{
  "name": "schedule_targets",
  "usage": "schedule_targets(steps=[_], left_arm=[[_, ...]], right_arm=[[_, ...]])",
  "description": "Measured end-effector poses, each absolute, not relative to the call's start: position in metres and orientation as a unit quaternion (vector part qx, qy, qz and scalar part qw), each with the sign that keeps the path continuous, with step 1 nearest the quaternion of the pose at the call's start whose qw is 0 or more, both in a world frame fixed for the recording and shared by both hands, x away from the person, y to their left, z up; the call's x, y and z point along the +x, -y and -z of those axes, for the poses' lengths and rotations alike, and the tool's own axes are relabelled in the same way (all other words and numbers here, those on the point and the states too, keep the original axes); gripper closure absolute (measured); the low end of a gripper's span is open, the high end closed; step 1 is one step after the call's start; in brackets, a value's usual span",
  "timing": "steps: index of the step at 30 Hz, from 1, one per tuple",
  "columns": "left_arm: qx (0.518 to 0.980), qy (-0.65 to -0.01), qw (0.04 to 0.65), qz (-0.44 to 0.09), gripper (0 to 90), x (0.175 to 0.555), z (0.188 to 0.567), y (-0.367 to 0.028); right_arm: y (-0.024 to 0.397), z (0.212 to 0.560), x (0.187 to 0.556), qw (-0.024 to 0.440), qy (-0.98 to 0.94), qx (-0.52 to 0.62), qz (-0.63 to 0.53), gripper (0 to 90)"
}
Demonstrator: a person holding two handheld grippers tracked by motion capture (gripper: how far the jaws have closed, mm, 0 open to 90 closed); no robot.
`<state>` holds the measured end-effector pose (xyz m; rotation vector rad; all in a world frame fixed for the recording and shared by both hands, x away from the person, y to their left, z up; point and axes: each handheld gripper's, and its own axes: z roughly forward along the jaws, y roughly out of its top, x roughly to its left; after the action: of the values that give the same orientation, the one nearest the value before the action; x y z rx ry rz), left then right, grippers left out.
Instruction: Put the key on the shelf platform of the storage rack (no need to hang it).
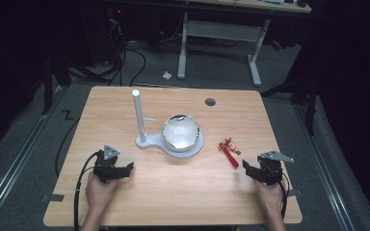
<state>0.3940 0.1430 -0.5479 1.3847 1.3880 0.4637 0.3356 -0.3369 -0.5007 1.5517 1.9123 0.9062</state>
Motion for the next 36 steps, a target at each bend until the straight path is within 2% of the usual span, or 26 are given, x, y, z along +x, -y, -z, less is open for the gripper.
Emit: schedule_targets(steps=[11, 24, 36], left_arm=[[0.581, -0.582, 0.534, -0.195, 19.7, 0.394, 0.548, -0.143], [0.581, -0.582, 0.534, -0.195, 19.7, 0.394, 0.548, -0.143], [0.581, -0.582, 0.534, -0.195, 19.7, 0.394, 0.548, -0.143]], right_arm=[[0.321, 0.492, 0.353, 0.242, -0.718, 0.547, -0.355, 28.4], [0.303, 0.496, 0.39, 0.214, -0.738, 0.537, -0.349, 21.3], [0.3, 0.512, 0.414, 0.209, -0.75, 0.544, -0.314, 21.6]])
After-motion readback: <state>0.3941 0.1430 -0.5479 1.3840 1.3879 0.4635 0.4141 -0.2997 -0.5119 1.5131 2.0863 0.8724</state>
